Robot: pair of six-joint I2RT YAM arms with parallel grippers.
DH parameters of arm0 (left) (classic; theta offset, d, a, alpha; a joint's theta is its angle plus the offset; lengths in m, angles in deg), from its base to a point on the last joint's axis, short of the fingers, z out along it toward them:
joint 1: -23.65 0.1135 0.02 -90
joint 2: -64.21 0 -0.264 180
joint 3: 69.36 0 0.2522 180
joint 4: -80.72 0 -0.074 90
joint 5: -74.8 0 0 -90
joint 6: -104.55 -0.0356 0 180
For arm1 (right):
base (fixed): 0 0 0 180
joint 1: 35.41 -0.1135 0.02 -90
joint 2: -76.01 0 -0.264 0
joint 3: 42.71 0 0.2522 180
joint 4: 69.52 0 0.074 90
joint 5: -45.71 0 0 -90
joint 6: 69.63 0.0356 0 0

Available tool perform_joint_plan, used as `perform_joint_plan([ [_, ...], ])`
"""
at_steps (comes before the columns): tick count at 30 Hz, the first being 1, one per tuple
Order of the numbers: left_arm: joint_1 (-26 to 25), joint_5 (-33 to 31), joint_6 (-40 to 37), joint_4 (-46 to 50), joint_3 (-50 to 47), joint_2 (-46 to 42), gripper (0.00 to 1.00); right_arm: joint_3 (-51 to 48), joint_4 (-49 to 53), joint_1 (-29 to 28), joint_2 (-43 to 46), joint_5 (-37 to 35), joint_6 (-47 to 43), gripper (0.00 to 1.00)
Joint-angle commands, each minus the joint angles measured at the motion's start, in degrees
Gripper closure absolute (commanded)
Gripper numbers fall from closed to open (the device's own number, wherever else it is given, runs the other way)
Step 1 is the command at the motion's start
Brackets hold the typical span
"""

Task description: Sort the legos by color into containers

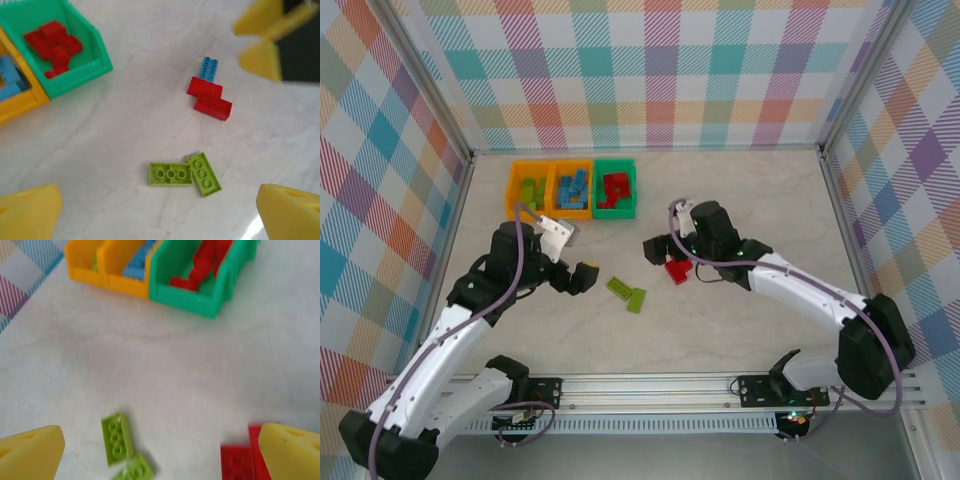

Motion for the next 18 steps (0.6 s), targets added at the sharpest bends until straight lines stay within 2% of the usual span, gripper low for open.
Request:
perform_joint_plan([
  [1,0.00,-6.69,21.80,0.81,4.59,4.83,0.00,-2.79,3.74,-0.28,7.02,2.34,4.97,0.00],
  [5,-0.75,-17.30,43.19,1.57,0.91,8.88,0.02,-5.92,5.52,-0.30,12.84,13.21,2.90,0.00],
  [9,-4.91,-19.42,62.54,-2.49,-4.17,11.50,0.05,-6.24,9.08,-0.28,14.40,19.33,2.67,0.00],
  [14,-13.81,-22.92,75.82,-1.37,-1.28,20.83,0.05,-6.17,11.69,-0.28,13.70,20.03,1.46,0.00],
  [18,-18.02,-19.71,77.59,-3.34,3.24,32.08,0.04,-6.75,11.38,-0.31,13.61,19.03,0.36,0.00],
])
